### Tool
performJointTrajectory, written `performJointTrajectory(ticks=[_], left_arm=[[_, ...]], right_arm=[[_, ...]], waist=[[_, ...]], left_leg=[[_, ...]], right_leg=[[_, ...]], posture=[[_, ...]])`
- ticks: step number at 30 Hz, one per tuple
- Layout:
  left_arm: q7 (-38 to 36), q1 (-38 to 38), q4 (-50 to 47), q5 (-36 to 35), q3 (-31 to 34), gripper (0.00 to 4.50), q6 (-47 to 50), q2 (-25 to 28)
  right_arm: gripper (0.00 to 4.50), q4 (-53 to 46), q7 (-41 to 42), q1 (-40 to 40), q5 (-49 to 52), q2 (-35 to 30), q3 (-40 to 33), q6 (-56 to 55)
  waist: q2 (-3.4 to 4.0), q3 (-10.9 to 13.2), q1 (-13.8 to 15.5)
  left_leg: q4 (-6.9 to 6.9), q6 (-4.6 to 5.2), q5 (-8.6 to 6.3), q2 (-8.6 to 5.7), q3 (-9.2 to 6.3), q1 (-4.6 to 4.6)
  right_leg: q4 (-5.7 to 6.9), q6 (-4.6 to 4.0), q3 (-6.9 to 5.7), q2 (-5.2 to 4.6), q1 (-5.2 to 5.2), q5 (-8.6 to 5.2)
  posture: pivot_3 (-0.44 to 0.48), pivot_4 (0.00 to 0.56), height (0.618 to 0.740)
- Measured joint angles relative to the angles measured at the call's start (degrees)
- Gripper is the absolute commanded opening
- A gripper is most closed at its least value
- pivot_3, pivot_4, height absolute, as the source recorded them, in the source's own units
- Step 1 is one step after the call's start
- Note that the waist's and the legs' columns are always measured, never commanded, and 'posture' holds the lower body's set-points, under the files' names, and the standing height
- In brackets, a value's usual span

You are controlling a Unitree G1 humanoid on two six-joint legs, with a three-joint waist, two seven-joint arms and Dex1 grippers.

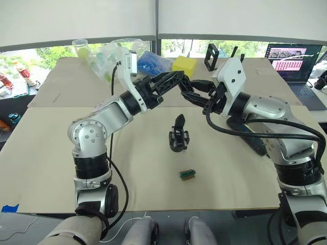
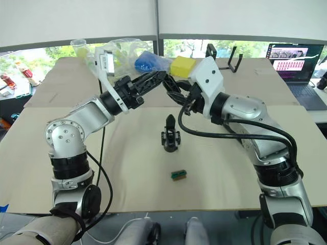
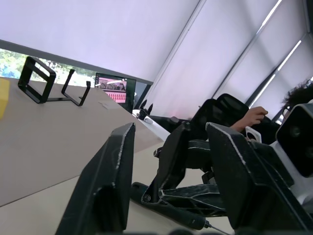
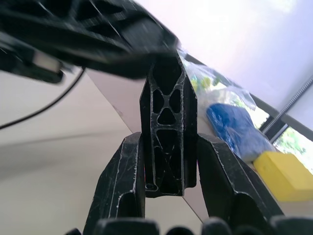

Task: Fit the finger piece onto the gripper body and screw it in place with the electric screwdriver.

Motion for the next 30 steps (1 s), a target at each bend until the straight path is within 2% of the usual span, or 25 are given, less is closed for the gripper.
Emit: performJointTrajectory(ticks=[6, 7, 9, 11, 12, 18, 20, 23, 26, 30], left_arm=[[-0.7, 0.0, 0.0, 0.0, -0.5, 2.67, -0.3, 0.8], [-0.7, 0.1, 0.0, 0.0, -0.5, 2.1, -0.7, 0.7], [-0.7, 0.1, 0.0, 0.1, -0.5, 1.31, -2.4, 0.4], [-0.8, 0.1, 0.0, 0.0, -0.5, 0.31, -3.7, -0.2], [-0.8, 0.1, 0.2, -0.2, -0.5, 0.0, -4.0, -0.4], [-0.7, 0.0, 0.3, -0.5, -0.6, 0.0, -4.5, -0.6], [-0.9, 0.0, 0.5, -0.5, -0.7, 0.0, -4.7, -0.6], [-1.8, 0.0, 1.6, -0.3, -1.5, 0.0, -4.6, 0.5], [-8.3, 0.0, 2.2, -0.1, -4.4, 0.0, -3.3, 5.8], [-23.1, -0.4, 2.4, -0.2, -8.9, 0.0, -1.6, 15.0]], right_arm=[[1.12, -0.7, 0.4, 0.1, 0.4, 1.1, -1.4, 1.5], [1.12, -0.9, 0.5, 0.1, 0.3, 1.1, -1.4, 1.7], [1.12, -1.3, 0.7, 0.1, 0.2, 1.1, -1.4, 2.1], [1.12, -1.3, 0.7, 0.1, -0.2, 1.2, -1.4, 2.4], [1.12, -1.4, 0.6, 0.1, -0.4, 1.3, -1.3, 2.4], [1.12, -2.3, 0.2, 0.1, -2.2, 1.5, -1.4, 2.7], [2.18, -2.3, 0.4, 0.1, -2.6, 1.6, -1.4, 2.6], [3.14, -3.0, 2.1, 0.0, -2.4, 1.0, -1.5, 1.9], [4.26, -2.4, 7.7, -0.1, 1.0, -1.8, -3.8, 2.8], [4.26, 3.0, 16.0, -3.5, 13.5, -4.1, -9.2, 12.9]], waist=[[0.0, 0.0, 0.0], [0.0, 0.0, 0.0], [0.0, 0.0, 0.0], [0.0, 0.0, 0.0], [0.0, 0.0, 0.0], [0.0, 0.0, 0.0], [0.0, 0.0, 0.0], [0.0, 0.0, 0.0], [0.0, 0.0, -0.1], [0.01, 0.0, -0.4]], left_leg=[[0.0, 0.0, 0.0, 0.0, 0.0, 0.01], [0.0, 0.0, 0.0, 0.0, 0.0, 0.01], [0.0, 0.0, 0.0, 0.0, 0.0, 0.0], [0.0, 0.0, 0.0, 0.0, 0.0, 0.0], [0.0, 0.0, 0.0, 0.0, 0.0, 0.01], [-0.02, 0.0, 0.0, 0.0, 0.01, 0.0], [-0.02, 0.0, 0.0, -0.01, 0.01, 0.01], [-0.02, 0.0, 0.0, -0.01, 0.0, 0.01], [-0.03, 0.0, 0.0, -0.02, 0.01, 0.0], [-0.07, 0.01, 0.0, 0.0, 0.01, 0.06]], right_leg=[[0.0, 0.0, 0.01, 0.0, 0.0, 0.0], [0.0, 0.0, 0.01, 0.0, 0.0, 0.0], [-0.01, 0.0, 0.0, -0.01, 0.0, 0.0], [-0.01, 0.0, 0.0, -0.01, 0.0, 0.0], [-0.01, 0.0, 0.01, -0.01, 0.0, 0.0], [0.0, 0.0, 0.01, -0.01, -0.02, 0.0], [-0.01, 0.0, 0.01, -0.01, 0.0, 0.0], [0.0, 0.0, 0.01, 0.0, -0.01, 0.0], [-0.02, 0.0, 0.0, 0.02, -0.01, 0.0], [-0.07, -0.03, 0.01, 0.02, 0.05, -0.01]], posture=[[0.0, 0.15, 0.74], [0.0, 0.15, 0.74], [0.0, 0.15, 0.74], [0.0, 0.15, 0.74], [0.0, 0.15, 0.74], [0.0, 0.15, 0.74], [0.0, 0.15, 0.74], [0.0, 0.15, 0.74], [0.0, 0.15, 0.74], [0.0, 0.15, 0.74]])
